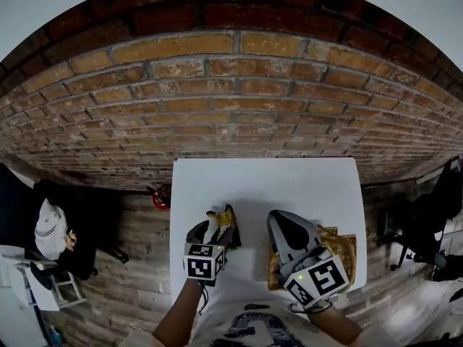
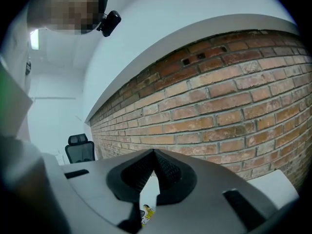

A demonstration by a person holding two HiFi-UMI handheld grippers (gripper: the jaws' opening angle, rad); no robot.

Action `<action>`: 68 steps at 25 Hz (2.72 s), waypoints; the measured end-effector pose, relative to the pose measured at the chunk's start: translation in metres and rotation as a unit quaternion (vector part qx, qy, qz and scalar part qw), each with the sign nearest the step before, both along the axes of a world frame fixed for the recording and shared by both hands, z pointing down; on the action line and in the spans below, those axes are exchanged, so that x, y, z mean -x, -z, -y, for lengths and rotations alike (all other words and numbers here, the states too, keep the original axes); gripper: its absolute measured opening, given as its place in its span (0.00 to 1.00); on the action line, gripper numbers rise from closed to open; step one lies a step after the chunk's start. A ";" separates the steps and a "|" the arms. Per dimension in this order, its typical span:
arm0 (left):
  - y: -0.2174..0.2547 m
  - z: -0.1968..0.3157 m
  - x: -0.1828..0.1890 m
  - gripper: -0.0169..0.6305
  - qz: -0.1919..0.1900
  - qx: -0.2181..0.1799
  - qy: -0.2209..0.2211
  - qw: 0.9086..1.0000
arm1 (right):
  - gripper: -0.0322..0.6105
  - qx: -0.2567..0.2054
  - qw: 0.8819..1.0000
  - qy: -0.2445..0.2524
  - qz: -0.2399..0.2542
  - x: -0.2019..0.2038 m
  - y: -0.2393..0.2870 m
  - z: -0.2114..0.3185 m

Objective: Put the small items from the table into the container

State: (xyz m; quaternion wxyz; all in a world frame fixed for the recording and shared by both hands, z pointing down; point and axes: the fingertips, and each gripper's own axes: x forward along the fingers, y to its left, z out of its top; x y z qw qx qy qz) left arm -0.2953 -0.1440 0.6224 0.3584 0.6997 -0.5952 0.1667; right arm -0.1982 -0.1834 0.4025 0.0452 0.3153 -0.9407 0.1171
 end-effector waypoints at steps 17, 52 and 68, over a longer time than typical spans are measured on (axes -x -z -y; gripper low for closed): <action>-0.075 -0.002 -0.004 0.53 -0.017 0.077 0.001 0.997 | 0.08 0.033 0.999 0.010 -0.021 0.017 -0.032 0.019; -0.112 -0.005 -0.006 0.38 -0.017 0.118 -0.002 0.993 | 0.08 0.052 0.998 0.007 -0.039 0.024 -0.052 0.029; -0.095 -0.004 -0.001 0.29 -0.007 0.093 0.000 0.996 | 0.08 0.043 0.999 -0.001 -0.028 0.015 -0.040 0.019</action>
